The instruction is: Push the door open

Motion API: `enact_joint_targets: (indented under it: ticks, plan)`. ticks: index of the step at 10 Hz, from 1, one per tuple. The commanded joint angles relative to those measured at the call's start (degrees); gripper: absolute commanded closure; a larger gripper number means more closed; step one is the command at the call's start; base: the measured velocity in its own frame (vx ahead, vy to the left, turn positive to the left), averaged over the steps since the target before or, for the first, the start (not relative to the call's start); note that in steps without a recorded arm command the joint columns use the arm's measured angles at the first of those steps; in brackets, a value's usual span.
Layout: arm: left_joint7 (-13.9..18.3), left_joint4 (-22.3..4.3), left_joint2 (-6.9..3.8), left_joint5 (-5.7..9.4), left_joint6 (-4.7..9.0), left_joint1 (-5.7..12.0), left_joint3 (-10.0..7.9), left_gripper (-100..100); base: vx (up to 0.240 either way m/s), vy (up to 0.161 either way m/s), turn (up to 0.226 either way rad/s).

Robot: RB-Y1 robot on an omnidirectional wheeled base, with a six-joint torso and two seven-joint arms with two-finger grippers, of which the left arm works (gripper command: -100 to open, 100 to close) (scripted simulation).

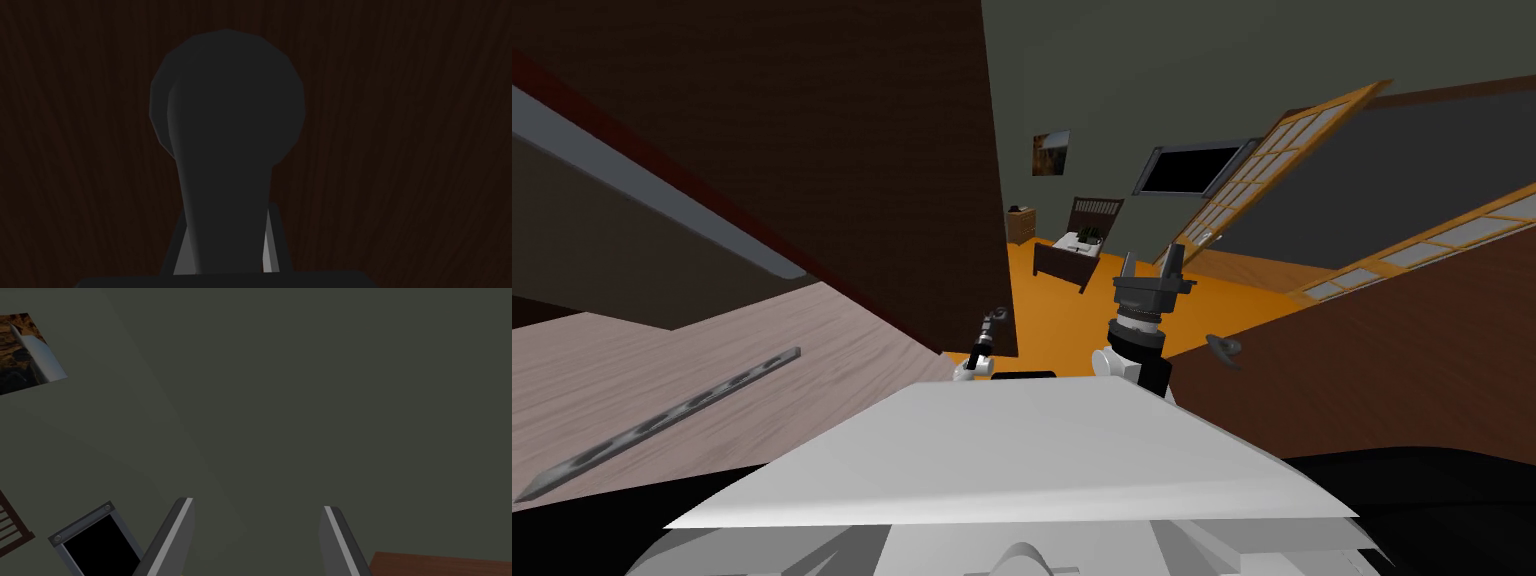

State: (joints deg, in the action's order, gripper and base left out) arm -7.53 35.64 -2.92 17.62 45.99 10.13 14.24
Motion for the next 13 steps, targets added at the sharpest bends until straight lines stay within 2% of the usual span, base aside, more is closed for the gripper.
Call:
enact_joint_targets:
  ticks: [1, 8, 9, 10, 13]
  plan:
    - [-0.2, -0.1, -0.57, 0.44, 0.09, 0.01, -0.83, 100, 0.110, -0.048, 0.046]
    - [-1.3, -0.6, -2.04, 2.30, 0.45, 0.08, -4.34, 100, 0.190, -0.080, 0.046]
    - [-1.3, -0.6, -2.04, 2.30, 0.45, 0.08, -4.34, 100, 0.122, -0.048, 0.012]
    - [-1.6, -0.8, -2.36, 2.98, 0.58, 0.10, -5.63, 100, 0.177, -0.075, 0.059]
    - [-2.1, -1.0, -2.67, 3.87, 0.76, 0.13, -7.30, 100, 0.179, -0.099, 0.075]
